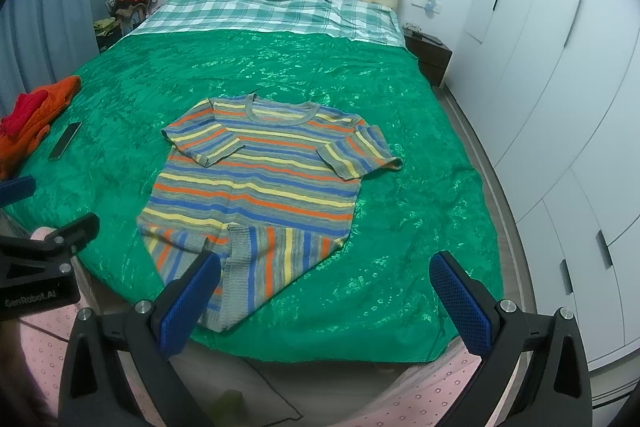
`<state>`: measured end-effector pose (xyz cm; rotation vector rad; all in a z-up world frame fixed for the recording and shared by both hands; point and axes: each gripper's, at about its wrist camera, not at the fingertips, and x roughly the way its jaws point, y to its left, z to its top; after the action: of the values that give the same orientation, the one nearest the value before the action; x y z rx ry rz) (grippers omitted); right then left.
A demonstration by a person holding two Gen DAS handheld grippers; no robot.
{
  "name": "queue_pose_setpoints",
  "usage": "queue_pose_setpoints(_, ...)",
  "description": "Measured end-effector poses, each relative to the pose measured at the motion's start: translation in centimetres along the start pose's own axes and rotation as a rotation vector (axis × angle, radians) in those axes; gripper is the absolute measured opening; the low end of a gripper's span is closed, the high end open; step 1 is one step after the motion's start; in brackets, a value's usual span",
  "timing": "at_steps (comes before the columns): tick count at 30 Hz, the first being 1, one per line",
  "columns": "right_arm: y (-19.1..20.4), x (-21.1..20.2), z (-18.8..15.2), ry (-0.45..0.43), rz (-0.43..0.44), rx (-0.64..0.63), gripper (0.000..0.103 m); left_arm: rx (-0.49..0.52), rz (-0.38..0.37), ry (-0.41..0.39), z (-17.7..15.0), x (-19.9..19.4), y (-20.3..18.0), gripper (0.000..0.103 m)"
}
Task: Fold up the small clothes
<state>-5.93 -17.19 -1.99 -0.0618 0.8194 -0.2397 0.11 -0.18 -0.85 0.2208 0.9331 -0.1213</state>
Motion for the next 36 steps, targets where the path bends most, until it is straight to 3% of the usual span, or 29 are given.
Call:
queue_pose_setpoints(21, -0.1, 0.3, -0.4, 0.009, -0.002, 0.023, 0.103, -0.006, 0.012, 0.009, -0.3, 0.7, 0.4, 0.103)
queue_pose_setpoints(28, -0.2, 0.4, -0.5, 0.015, -0.006, 0.032, 0.103, -0.037, -0.049, 0.026, -0.4, 1.3, 1.5, 0.103)
queue_pose_setpoints(33, -0.2, 1.0, -0.7, 0.034, 0.009, 0.034, 0.103, -0.024, -0.049, 0.042, -1.2, 2.7, 2.1, 0.103)
queue_pose_setpoints(36, -0.1, 1.6, -0.8, 0.048, 0.023, 0.029, 0.103, -0.032, -0.106, 0.059, -1.8, 3.4, 2.0, 0.103)
